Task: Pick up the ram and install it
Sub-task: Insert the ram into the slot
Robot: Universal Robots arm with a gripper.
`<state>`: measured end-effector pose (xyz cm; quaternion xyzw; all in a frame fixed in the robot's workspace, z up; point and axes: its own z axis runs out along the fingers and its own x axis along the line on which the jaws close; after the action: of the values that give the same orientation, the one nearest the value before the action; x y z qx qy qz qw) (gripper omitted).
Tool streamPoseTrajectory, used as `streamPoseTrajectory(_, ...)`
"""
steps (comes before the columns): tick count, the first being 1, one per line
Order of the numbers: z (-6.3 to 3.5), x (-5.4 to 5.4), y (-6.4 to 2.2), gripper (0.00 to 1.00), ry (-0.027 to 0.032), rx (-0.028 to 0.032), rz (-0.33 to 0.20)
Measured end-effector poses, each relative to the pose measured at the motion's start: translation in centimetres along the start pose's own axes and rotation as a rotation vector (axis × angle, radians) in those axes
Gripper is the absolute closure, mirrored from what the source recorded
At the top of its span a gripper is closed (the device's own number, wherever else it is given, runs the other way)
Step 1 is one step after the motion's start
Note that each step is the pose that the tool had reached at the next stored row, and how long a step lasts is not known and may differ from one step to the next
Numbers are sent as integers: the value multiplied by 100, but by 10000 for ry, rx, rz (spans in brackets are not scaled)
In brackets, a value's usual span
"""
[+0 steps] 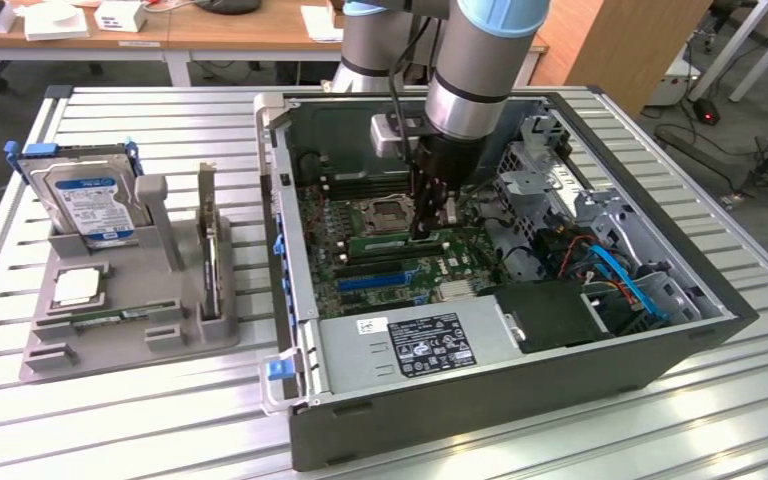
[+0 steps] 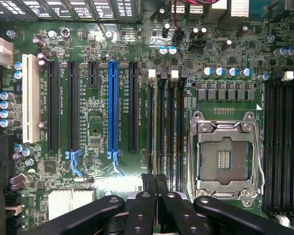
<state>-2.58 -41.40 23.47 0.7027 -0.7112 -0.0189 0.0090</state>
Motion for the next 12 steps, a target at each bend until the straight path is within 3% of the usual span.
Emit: streamPoseTrajectory(12, 0, 0, -15, 89, 0, 0, 2)
